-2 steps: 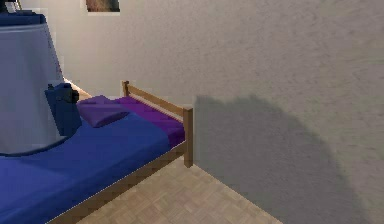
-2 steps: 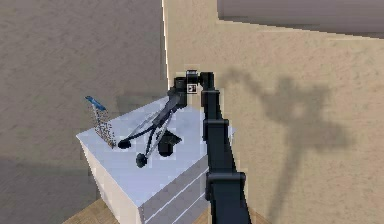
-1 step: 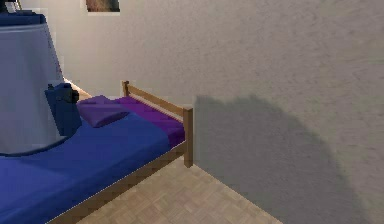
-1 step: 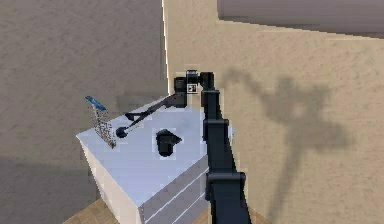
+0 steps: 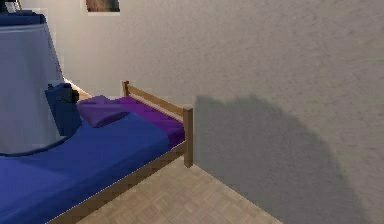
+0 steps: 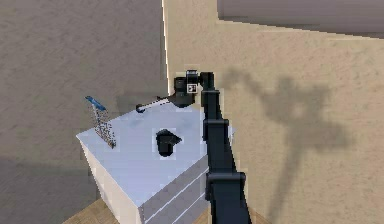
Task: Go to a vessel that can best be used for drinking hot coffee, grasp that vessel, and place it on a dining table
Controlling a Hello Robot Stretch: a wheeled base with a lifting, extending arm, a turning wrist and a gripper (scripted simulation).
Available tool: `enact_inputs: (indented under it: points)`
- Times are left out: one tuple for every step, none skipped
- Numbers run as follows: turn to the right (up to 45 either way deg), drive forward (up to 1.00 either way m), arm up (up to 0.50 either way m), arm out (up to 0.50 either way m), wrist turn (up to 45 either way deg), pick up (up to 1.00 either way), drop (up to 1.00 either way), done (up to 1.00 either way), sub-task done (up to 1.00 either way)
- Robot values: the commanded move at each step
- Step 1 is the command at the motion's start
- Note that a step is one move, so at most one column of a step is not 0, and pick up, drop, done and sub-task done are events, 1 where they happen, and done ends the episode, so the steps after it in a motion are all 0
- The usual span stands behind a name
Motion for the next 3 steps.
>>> enact_inputs:
  points:
    - [0.0,0.00,0.00,0.00,24.0,0.00,0.00,0.00,0.00]
    - [0.0,0.00,-0.30,0.00,0.0,0.00,0.00,0.00,0.00]
    - [0.0,0.00,0.00,0.00,0.0,1.00,0.00,0.00,0.00]
